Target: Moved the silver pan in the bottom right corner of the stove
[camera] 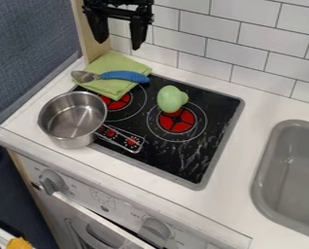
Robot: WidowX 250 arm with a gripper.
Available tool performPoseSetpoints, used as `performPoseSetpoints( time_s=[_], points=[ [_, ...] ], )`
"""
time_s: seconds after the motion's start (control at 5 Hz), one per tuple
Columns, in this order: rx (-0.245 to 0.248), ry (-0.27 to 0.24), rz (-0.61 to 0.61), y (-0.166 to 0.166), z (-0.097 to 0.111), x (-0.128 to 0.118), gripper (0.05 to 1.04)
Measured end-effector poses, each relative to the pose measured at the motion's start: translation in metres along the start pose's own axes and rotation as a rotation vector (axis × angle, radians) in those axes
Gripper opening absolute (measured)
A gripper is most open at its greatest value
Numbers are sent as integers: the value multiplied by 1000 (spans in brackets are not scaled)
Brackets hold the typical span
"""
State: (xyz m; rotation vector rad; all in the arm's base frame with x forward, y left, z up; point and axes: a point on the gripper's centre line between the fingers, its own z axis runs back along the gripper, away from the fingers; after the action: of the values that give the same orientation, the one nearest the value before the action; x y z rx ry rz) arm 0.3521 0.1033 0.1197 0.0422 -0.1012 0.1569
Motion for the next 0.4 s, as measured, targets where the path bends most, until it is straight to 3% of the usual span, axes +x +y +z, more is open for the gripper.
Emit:
performPoseSetpoints(
  time_s=[0.4],
  points=[
    [-12,89,-85,12,-15,-20,999]
  ],
)
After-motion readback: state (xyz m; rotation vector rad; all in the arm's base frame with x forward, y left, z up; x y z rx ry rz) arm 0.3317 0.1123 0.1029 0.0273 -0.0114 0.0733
